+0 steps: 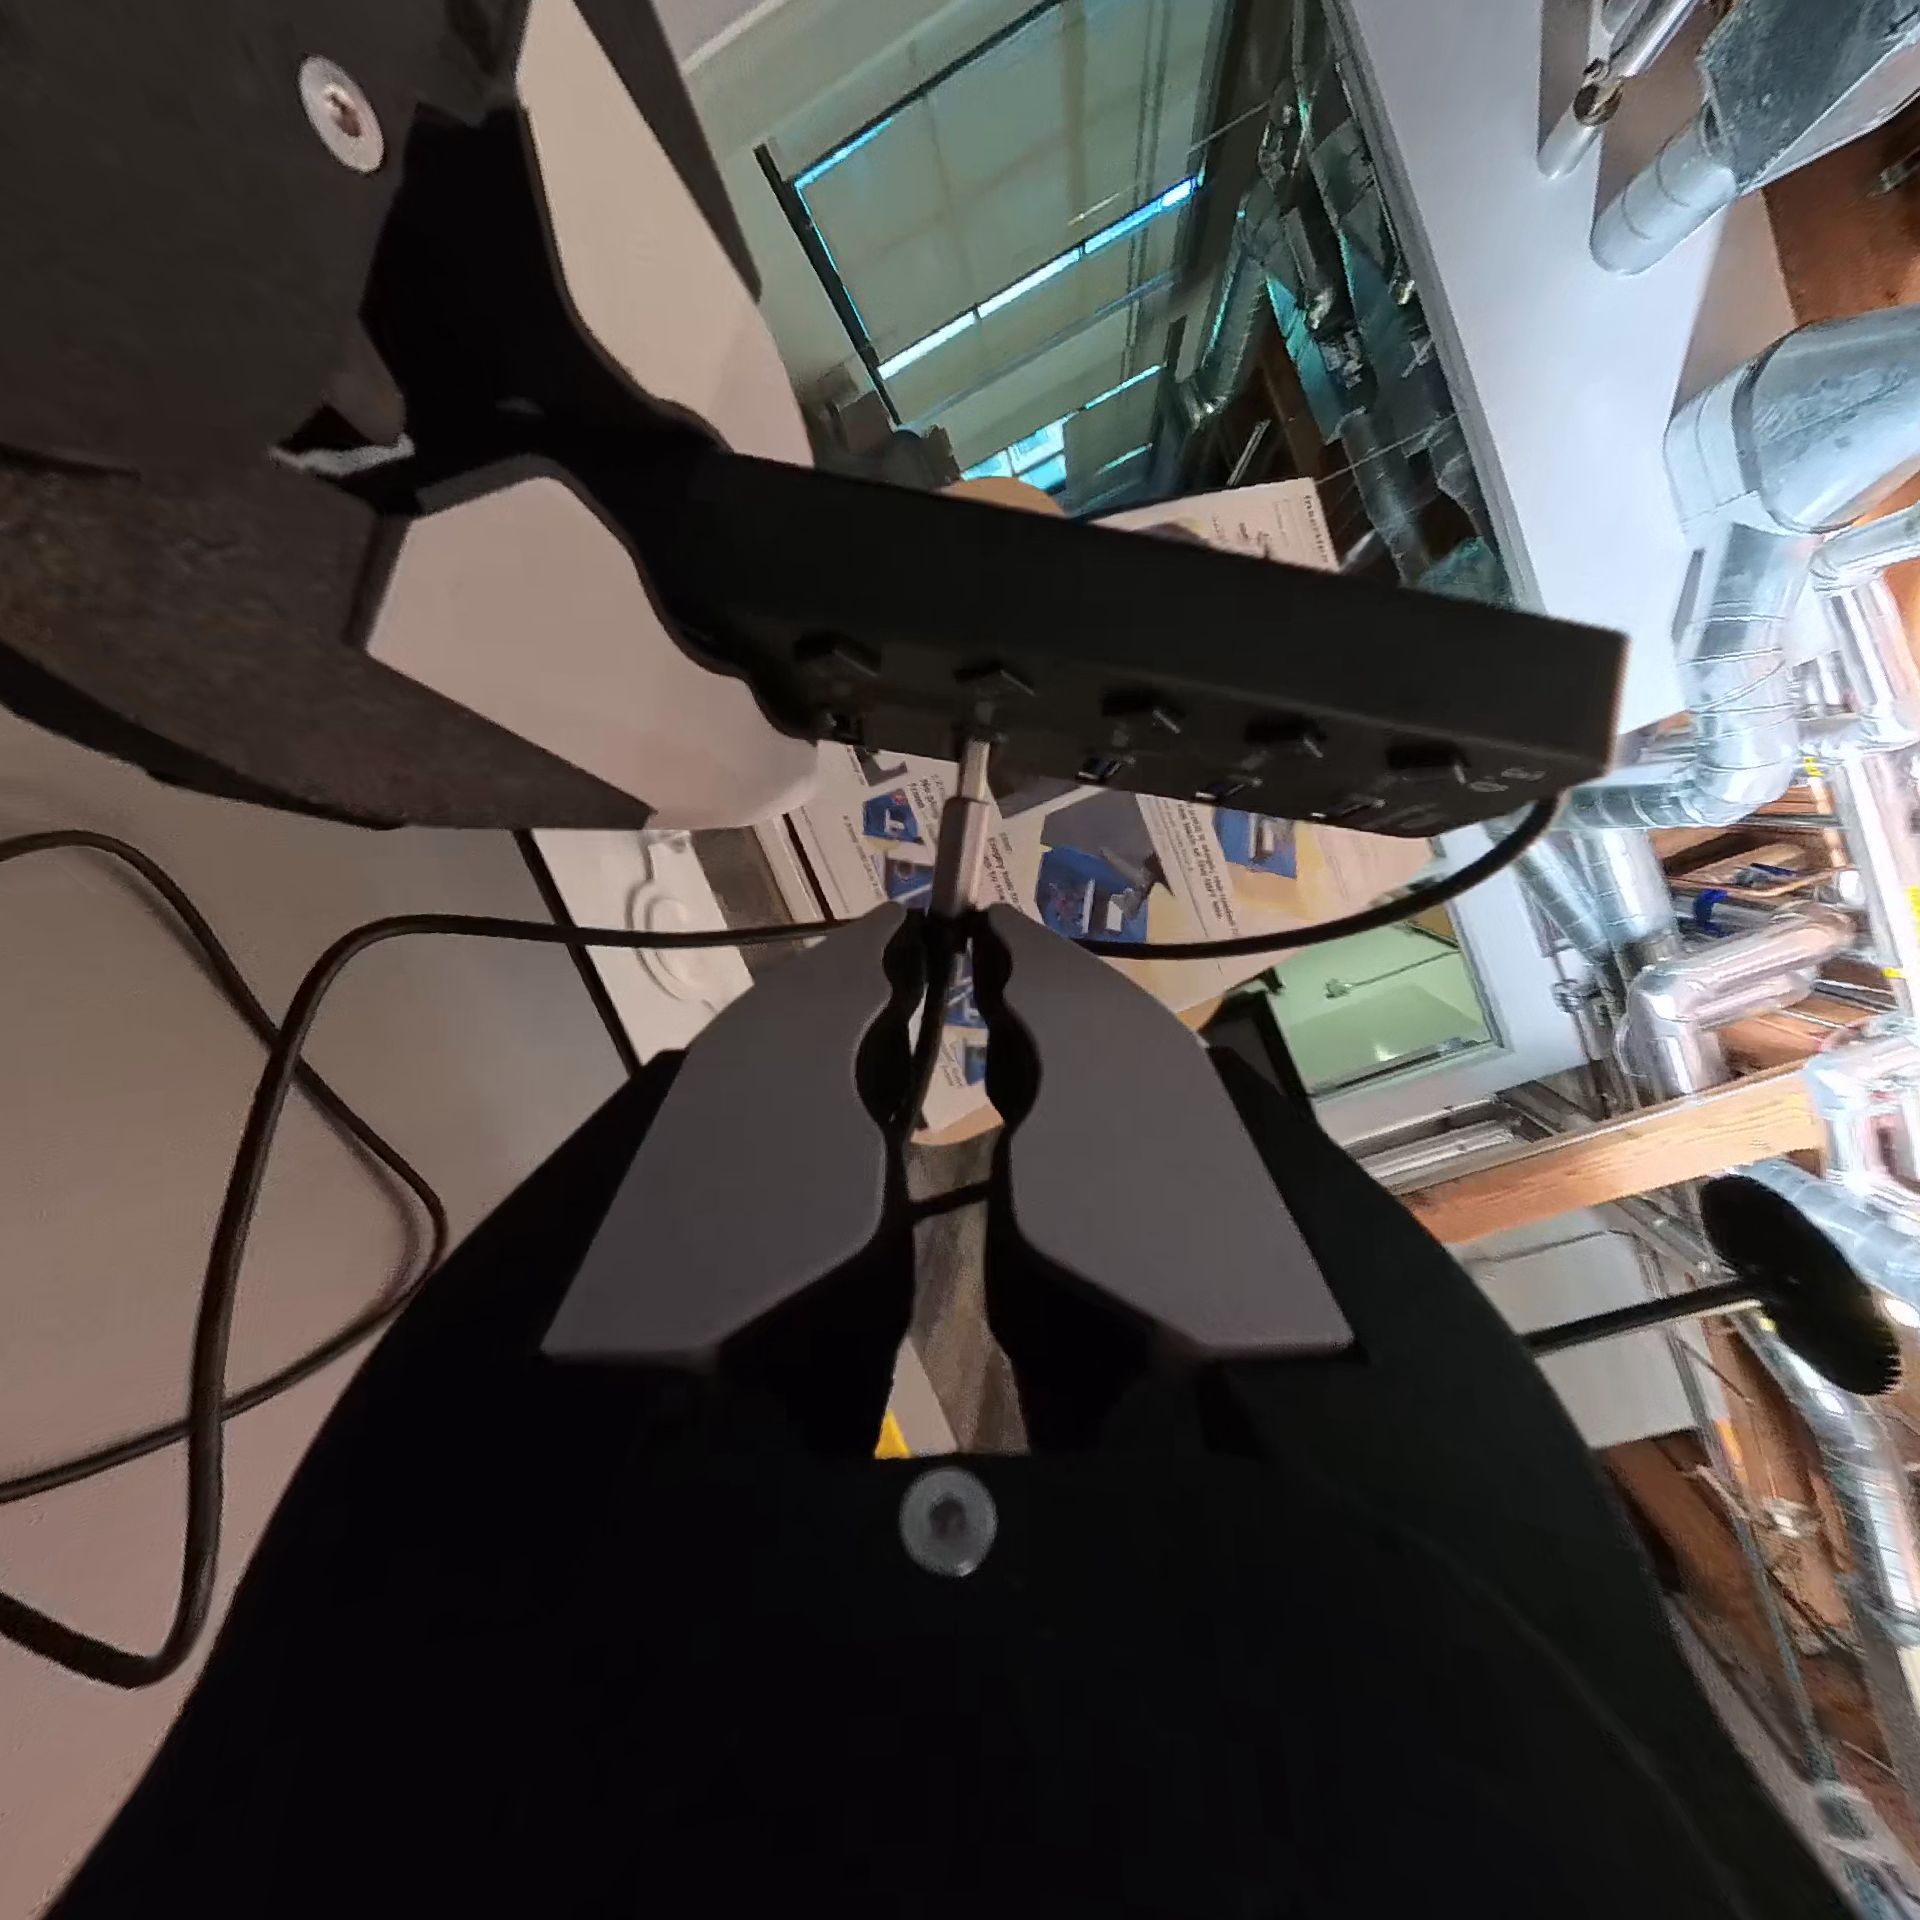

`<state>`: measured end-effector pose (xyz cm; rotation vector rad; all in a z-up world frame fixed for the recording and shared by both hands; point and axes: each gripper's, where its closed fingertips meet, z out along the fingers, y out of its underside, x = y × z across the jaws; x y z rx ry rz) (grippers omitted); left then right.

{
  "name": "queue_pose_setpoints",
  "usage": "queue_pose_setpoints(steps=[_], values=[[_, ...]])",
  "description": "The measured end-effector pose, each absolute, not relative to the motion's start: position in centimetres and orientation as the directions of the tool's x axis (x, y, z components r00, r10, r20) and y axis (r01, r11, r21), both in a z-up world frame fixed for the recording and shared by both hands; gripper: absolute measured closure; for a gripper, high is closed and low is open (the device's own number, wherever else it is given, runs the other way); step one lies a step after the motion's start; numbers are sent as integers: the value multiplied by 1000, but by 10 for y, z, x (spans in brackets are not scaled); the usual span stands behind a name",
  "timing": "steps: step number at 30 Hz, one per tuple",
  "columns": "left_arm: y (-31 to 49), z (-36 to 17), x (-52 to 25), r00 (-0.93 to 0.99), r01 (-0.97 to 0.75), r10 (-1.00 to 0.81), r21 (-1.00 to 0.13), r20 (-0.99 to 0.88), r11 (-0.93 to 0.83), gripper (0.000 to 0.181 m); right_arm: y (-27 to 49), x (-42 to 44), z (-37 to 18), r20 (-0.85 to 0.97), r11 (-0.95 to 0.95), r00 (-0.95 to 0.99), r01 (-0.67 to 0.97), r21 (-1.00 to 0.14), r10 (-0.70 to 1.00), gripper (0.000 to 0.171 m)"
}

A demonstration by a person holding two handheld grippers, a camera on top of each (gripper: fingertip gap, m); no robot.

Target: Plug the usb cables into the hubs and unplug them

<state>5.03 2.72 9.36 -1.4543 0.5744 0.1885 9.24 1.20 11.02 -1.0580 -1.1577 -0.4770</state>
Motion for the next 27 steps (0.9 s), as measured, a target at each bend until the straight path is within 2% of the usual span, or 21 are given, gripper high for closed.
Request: queue_pose_setpoints(steps=[3, 6, 10, 18, 23, 27], values=[[27, 95, 49, 832, -511, -169, -848, -529, 139, 154, 10, 92, 111, 932, 447, 341, 819, -360, 124, 162], [26, 97, 46, 821, -538, -138, -831, -554, 141, 154, 8, 89, 110, 927, 434, 354, 820, -372, 124, 162], [24, 98, 49, 845, -474, -194, -866, -498, 159, 154, 4, 86, 111, 928, 437, 357, 822, -365, 104, 161], [24, 98, 50, 787, -571, -159, -801, -596, 179, 154, 9, 91, 112, 925, 440, 364, 817, -373, 108, 162], [27, 97, 46, 798, -576, -108, -804, -593, 150, 154, 8, 88, 111, 934, 444, 347, 826, -348, 87, 161], [26, 99, 46, 824, -530, -140, -835, -549, 148, 154, 4, 85, 116, 924, 486, 374, 795, -363, 78, 159]])
